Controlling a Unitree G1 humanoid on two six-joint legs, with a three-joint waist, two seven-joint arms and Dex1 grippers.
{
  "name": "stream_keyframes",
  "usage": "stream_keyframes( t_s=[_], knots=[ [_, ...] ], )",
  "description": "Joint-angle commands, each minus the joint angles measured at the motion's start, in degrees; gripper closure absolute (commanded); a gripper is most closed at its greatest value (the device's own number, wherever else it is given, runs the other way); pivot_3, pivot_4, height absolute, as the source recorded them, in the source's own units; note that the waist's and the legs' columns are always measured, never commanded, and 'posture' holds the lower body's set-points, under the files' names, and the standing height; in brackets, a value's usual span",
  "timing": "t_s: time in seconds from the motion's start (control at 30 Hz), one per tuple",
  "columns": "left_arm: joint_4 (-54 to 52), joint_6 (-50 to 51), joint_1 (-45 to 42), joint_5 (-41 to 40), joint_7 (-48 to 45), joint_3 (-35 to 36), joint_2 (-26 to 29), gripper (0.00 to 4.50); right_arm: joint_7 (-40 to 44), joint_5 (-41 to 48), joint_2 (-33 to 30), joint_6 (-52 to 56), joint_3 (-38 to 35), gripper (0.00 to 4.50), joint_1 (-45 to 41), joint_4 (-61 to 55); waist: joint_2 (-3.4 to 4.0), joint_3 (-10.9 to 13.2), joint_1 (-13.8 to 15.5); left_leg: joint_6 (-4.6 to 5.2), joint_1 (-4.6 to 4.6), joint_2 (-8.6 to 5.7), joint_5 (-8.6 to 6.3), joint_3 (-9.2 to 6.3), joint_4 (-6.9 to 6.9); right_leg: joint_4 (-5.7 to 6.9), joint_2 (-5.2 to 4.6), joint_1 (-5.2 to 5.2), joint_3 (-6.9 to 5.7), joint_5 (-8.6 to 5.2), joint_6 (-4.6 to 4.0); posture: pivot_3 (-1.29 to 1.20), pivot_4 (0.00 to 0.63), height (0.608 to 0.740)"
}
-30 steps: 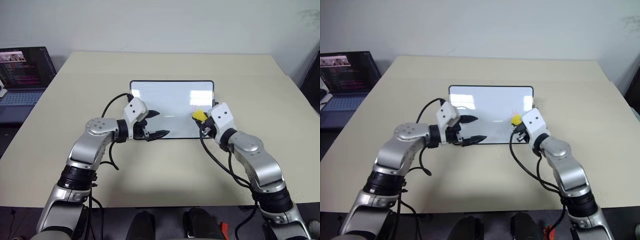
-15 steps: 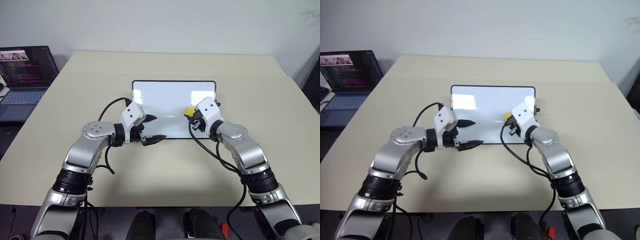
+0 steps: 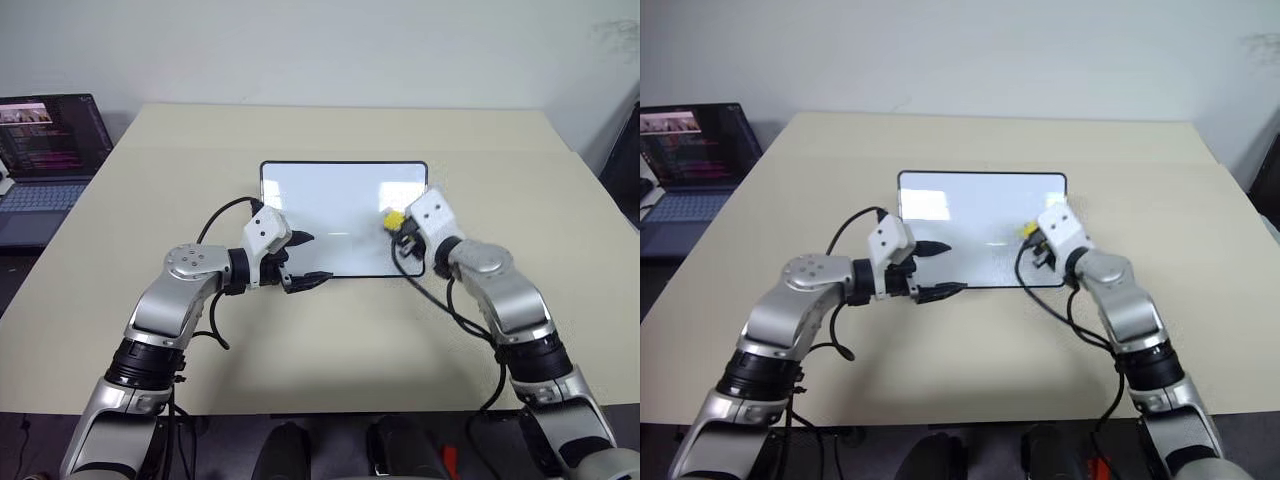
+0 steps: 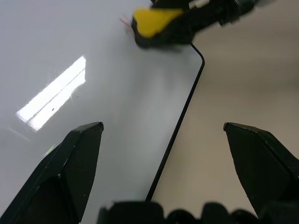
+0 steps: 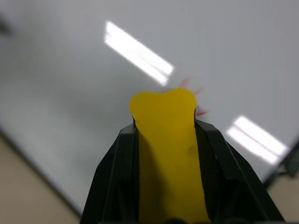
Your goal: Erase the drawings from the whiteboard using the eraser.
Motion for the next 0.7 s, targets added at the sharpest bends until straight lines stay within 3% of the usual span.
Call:
stream_keyframes(
  t_s=[0.03,0.27,0.57,0.7],
  knots=[
    [-2.02,-0.52,-0.42,-0.62,0.03,0.55,0.02,0.0,-2.16,-1.32,0.3,-0.32,-0.87,3.23,-1.06,1.09,0.0,0.0,0.04,0.0,0.0,0.0,0.0,-0.01,0.01,0.02,0.01,0.0,-0.01,0.0,0.0,0.0,0.15,0.74],
    [-2.15,-0.31,-0.28,-0.65,0.03,0.49,-0.2,0.0,-9.56,-4.47,0.77,-6.87,-4.83,3.23,-4.73,5.86,0.0,0.0,0.25,0.0,0.0,-0.02,0.03,0.0,0.11,0.02,0.04,0.04,-0.01,0.09,0.05,0.0,0.15,0.74],
    [-1.79,-0.61,-0.26,-0.57,-0.09,0.53,-0.28,0.0,-0.12,-4.48,-1.77,-3.24,2.58,3.23,-1.51,2.69,0.0,0.0,0.13,0.01,0.0,0.0,0.02,0.0,0.07,-0.05,0.04,0.03,0.0,0.09,0.05,0.0,0.15,0.74],
    [-1.72,-0.69,-0.22,-0.52,-0.17,0.47,-0.29,0.0,-7.11,-8.2,-0.61,-8.4,0.34,3.23,-3.51,5.95,0.0,0.0,0.14,0.01,0.02,-0.01,0.02,0.02,0.09,0.01,0.05,0.04,0.01,0.1,0.06,0.0,0.15,0.74]
  ],
)
